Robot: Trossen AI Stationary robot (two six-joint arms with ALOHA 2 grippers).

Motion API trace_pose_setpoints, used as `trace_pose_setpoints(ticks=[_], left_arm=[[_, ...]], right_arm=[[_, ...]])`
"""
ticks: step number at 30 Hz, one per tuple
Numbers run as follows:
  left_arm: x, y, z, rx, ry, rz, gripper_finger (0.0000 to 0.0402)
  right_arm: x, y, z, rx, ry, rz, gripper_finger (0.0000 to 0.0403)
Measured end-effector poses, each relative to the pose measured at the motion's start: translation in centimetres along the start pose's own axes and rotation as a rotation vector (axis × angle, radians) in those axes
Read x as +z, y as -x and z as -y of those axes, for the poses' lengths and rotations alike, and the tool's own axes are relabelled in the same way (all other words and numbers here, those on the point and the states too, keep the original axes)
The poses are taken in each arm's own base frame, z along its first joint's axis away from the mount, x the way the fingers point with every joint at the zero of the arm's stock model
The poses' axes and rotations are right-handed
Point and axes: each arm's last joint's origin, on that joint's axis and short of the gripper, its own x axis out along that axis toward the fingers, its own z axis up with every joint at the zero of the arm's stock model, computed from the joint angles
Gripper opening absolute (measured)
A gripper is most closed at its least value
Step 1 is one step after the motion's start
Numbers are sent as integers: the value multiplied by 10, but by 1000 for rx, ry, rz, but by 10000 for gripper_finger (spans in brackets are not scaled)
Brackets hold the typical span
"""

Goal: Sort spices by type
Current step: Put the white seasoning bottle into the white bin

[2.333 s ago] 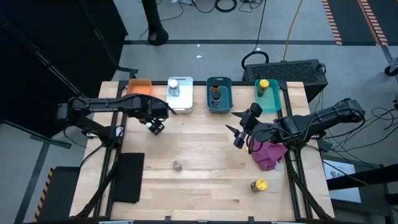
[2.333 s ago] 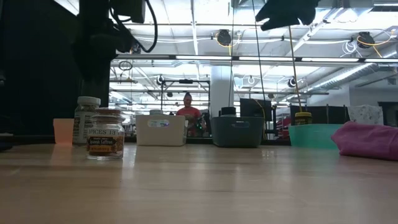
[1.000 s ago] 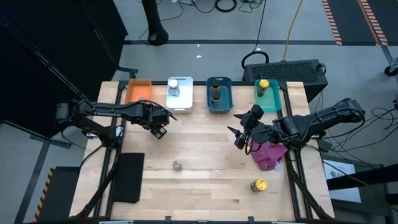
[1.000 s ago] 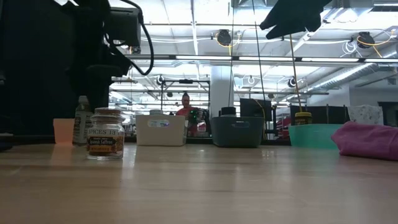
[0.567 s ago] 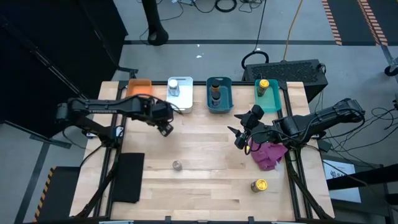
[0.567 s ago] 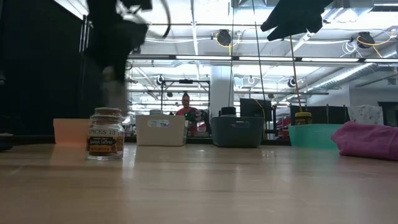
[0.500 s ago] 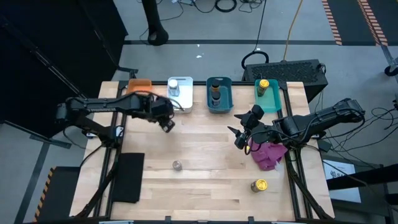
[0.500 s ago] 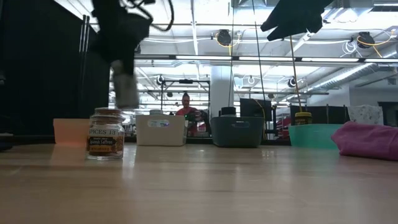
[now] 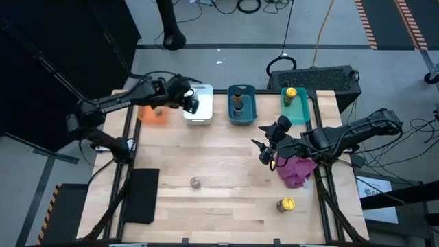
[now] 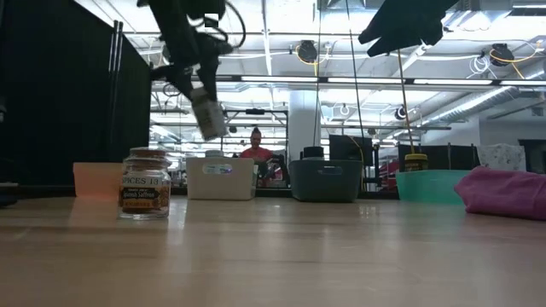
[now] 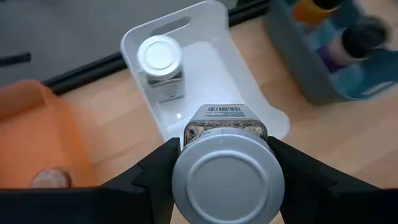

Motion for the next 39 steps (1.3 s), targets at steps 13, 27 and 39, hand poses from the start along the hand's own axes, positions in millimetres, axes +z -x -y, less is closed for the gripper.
trace_pose_setpoints(ticks=[13, 27, 39], left_arm=[[4, -52, -1, 86, 78, -113, 210], [8, -94, -15, 183, 155, -189, 210], [9, -98, -14, 181, 154, -181, 258]], right_arm=[[0, 0, 0, -2, 3, -2, 256], [-1, 0, 1, -4, 11, -7, 256], [-2, 0, 1, -9, 18, -18, 256]])
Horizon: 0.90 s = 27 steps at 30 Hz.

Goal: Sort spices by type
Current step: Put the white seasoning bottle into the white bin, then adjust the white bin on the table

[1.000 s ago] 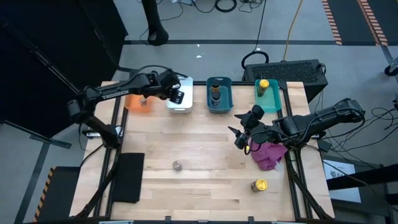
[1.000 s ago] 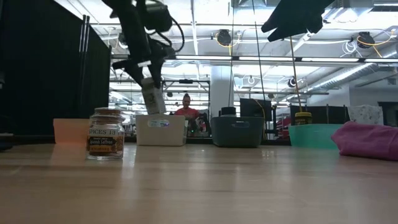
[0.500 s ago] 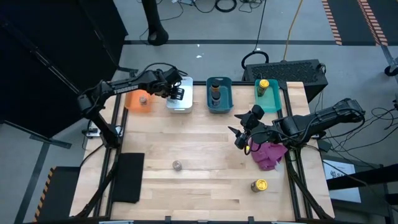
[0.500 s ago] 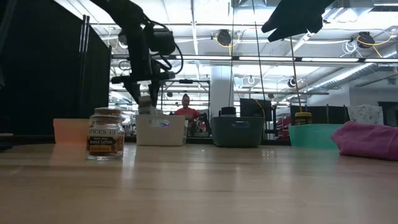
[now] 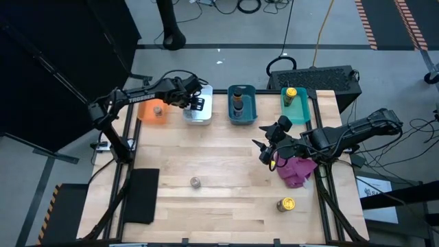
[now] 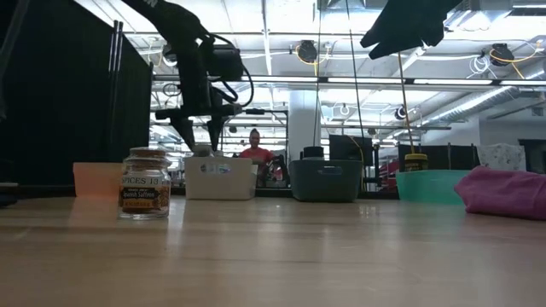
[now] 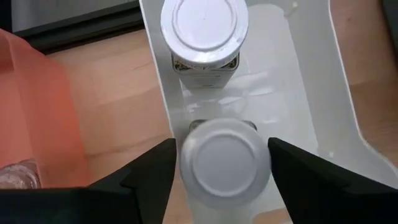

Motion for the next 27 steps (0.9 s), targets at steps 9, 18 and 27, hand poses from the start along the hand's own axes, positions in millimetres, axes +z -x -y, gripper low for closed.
trace_pose_setpoints(ticks=[9, 18, 27], left_arm=[[2, 2, 1, -5, -28, 7, 260], [8, 34, 15, -25, -192, 18, 261], [-44, 68, 17, 206, -531, -123, 262]], right_arm=[[0, 0, 0, 0, 0, 0, 256], [-1, 0, 1, -5, -5, -12, 256], [-10, 0, 5, -45, -49, -77, 256]])
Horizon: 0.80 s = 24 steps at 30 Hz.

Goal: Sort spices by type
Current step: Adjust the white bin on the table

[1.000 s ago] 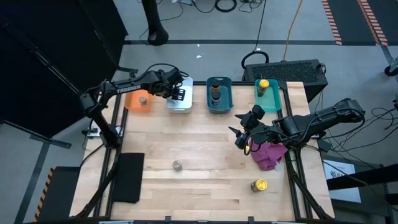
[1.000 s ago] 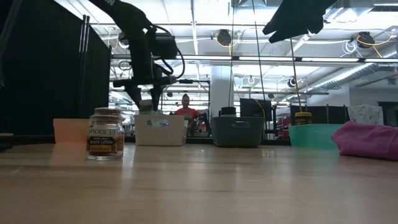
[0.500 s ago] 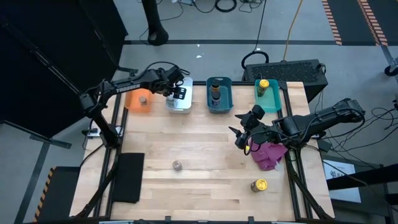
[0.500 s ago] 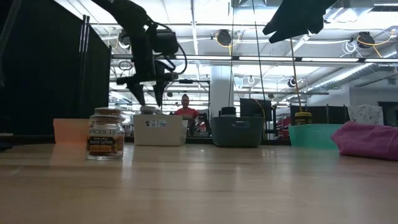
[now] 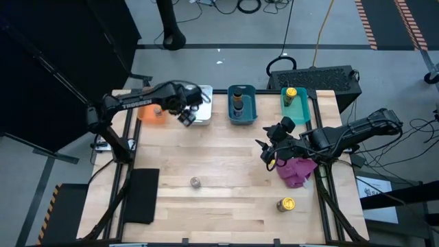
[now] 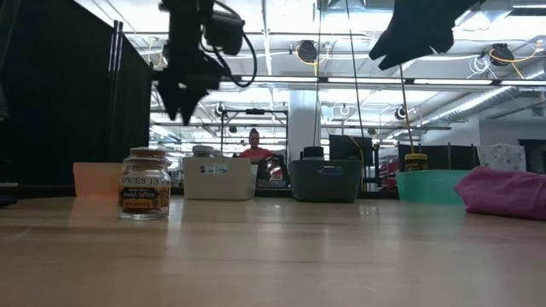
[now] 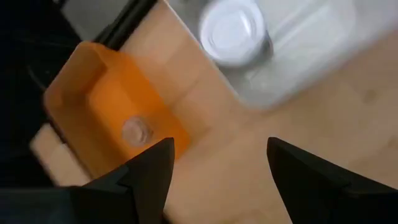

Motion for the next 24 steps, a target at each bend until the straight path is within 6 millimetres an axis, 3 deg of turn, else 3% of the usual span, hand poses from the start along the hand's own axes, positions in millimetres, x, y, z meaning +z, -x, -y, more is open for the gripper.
trace_pose_setpoints(ticks=[5, 11, 14, 18, 21, 24], left_arm=[[-27, 23, 36, -41, -241, 40, 262], [-56, 37, 107, -430, -675, 228, 262], [-67, 37, 131, -483, -840, 381, 262], [-66, 22, 138, -411, -888, 493, 262], [-55, 7, 128, -317, -844, 504, 260], [-42, -7, 114, -272, -781, 485, 226]], right_arm=[[-3, -1, 1, -15, -28, -20, 256], [-7, -8, -4, -26, -18, -44, 256], [-8, -10, -6, -26, -22, -55, 256], [-8, -10, -6, -15, -37, -64, 256], [-8, -10, -7, -13, -50, -65, 256], [-8, -10, -7, -13, -50, -65, 256]])
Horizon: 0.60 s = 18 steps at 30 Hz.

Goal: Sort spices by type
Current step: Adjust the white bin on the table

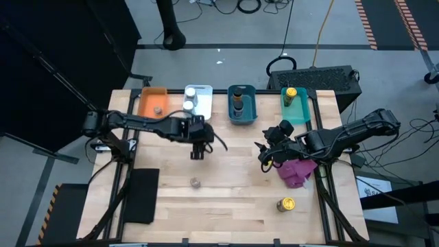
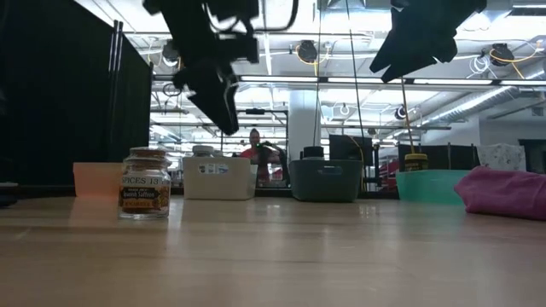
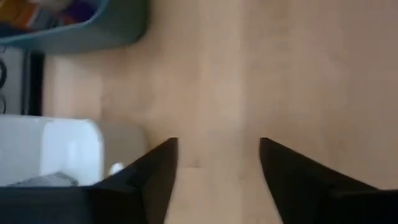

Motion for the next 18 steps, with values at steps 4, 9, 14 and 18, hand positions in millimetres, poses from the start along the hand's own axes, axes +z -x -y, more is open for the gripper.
trace_pose_setpoints(ticks=[4, 9, 14, 18], left_arm=[[-9, -9, -26, -21, 55, -17, 102], [-15, -23, -52, -19, 166, -26, 12], [-15, -41, -55, -2, 177, -40, 5], [-15, -47, -61, 61, 167, -45, 5]], right_arm=[[0, 0, 0, 0, 12, 0, 256], [0, 0, 0, 0, 26, 1, 256], [0, 0, 0, -4, 34, -3, 256], [-1, 0, 0, -4, 35, -4, 256]])
